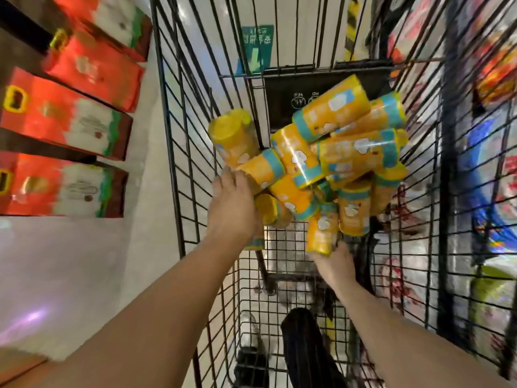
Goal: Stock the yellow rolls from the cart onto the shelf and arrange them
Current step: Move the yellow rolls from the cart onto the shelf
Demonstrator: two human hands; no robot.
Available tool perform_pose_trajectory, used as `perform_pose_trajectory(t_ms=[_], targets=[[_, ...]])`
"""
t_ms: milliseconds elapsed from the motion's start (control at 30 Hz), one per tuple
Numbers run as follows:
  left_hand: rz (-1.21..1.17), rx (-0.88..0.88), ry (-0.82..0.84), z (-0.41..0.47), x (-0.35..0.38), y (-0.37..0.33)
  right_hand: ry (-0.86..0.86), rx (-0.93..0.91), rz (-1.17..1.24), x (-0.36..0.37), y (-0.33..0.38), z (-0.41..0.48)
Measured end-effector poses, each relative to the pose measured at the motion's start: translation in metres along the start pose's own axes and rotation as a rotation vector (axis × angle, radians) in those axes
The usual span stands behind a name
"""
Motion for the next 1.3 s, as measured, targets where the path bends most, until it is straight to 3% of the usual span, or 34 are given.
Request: perform_pose_trajectory(t_ms=[300, 467, 600, 800, 933, 1100, 1300], targets=[[0.129, -0.043, -0.109, 0.03, 0.013, 0.011, 0.017, 0.059, 0.155, 0.013, -0.007, 0.023], [0.209, -0.01, -0.052, 0.021, 0.021, 0.005, -0.004, 0.091, 0.213, 0.008, -0.007, 0.018], [-0.121, -0.056, -0.043, 0.005, 0.016, 0.001, -0.041, 0.143, 0.289, 0.006, -0.008, 0.008], [-0.322, -0.067, -0.1, -0.023, -0.011, 0.004, -0.085, 0.154, 0.346, -0.005, -0.018, -0.019], [-0.473, -0.091, -0.042, -0.052, -0.017, 0.006, -0.116, 0.183, 0.391, -0.017, -0.027, -0.045], [-0.619, -0.059, -0.018, -0.09, -0.024, 0.003, -0.148, 0.15, 0.51, -0.031, -0.039, -0.079], [-0.966, -0.032, -0.008, -0.117, -0.048, 0.002, -0.151, 0.041, 0.575, -0.047, -0.035, -0.126]])
Point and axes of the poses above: each hand's wrist, its own z-axis towards the middle knuckle, its own x-axis out of the palm, y = z × x, the point moved 10 cm from there along z, towards the middle knuckle, and after that the axes turned 2 degrees about x, right-handed, at the moved point
